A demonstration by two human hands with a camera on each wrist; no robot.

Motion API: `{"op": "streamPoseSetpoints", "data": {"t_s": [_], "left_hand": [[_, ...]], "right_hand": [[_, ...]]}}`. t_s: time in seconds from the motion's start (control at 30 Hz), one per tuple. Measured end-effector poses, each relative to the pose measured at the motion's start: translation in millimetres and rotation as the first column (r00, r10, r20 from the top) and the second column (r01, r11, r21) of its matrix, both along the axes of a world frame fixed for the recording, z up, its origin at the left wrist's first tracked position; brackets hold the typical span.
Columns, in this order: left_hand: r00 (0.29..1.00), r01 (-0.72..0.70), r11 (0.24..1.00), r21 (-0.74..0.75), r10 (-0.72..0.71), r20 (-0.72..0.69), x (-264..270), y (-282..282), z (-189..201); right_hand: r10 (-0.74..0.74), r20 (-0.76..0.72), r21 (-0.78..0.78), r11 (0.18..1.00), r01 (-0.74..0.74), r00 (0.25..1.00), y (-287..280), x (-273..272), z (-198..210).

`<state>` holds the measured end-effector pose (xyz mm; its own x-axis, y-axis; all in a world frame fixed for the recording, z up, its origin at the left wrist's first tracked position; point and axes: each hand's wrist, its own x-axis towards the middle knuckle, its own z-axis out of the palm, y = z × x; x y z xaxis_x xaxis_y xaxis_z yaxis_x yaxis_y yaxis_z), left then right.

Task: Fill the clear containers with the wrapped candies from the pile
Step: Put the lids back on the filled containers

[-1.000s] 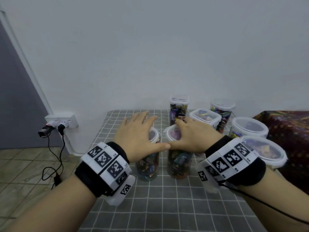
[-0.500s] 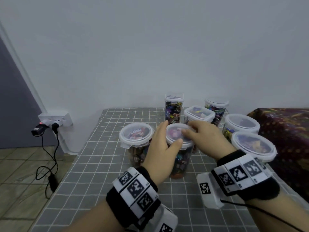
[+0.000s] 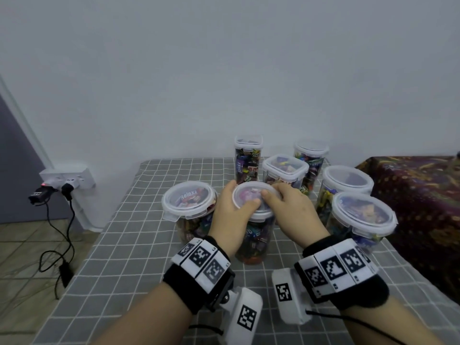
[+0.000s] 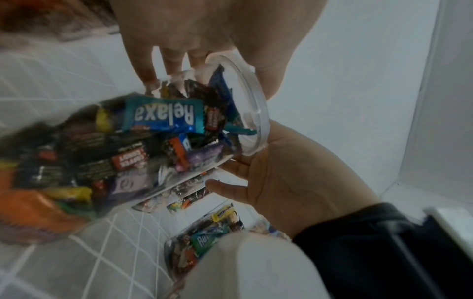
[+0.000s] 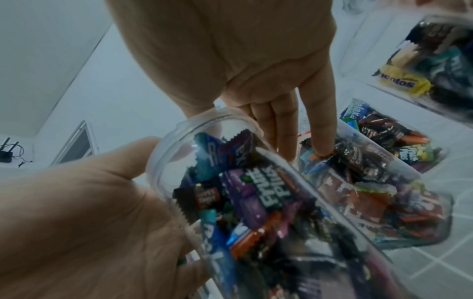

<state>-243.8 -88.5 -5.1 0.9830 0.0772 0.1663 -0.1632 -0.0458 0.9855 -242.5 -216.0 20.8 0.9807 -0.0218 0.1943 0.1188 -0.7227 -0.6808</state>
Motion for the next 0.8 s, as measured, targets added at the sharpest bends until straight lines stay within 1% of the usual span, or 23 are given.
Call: {"op": "streamPoseSetpoints", "data": {"t_s": [0.1,0.3,0.47,0.57,0.6,0.63,0.7,0.77,0.8], "left_hand": [[1.0,-0.026,1.0,-0.013,0.026,-0.005,1.0,0.2,-1.8],[0.999,-0.014,1.0,-0.016,0.013,-0.036,-0.8,1.1,1.8],[0.997,0.082,0.993,0.082,-0.082,-0.007,-20.2,4.7,8.9],[0.986,0.16,0.978,0.133,-0.164,0.023,-48.0,14.2,17.2],[0.986,0.148,0.978,0.146,-0.158,0.054,-58.0,21.0,23.4],[0.99,0.099,0.984,0.151,-0.112,0.083,-65.0,31.0,30.0],[0.984,-0.071,0.982,0.177,0.04,0.175,-66.7,58.3,41.1],[0.963,-0.223,0.932,0.287,0.164,0.214,-53.9,91.2,47.6],[0.966,-0.24,0.897,0.371,0.182,0.184,-45.2,106.1,49.9]], "right_hand": [[0.009,0.007,0.039,0.999,-0.009,1.0,0.4,-0.1,-2.1],[0.023,0.012,0.118,0.993,-0.024,1.0,2.1,1.2,-6.9],[0.02,0.039,0.165,0.986,-0.026,0.999,0.9,3.3,-6.6],[0.027,0.023,0.089,0.996,-0.029,0.999,-1.3,2.4,-3.4],[0.026,0.039,0.054,0.998,-0.028,0.999,-1.2,1.9,-1.4],[0.022,0.073,0.018,1.0,-0.024,0.997,-0.2,1.8,0.6],[0.029,0.192,-0.041,0.999,-0.021,0.981,6.0,0.4,5.1],[0.069,0.329,-0.098,0.994,-0.039,0.942,19.8,-4.4,11.1],[0.112,0.37,-0.146,0.987,-0.061,0.922,27.8,-6.5,14.5]]}}
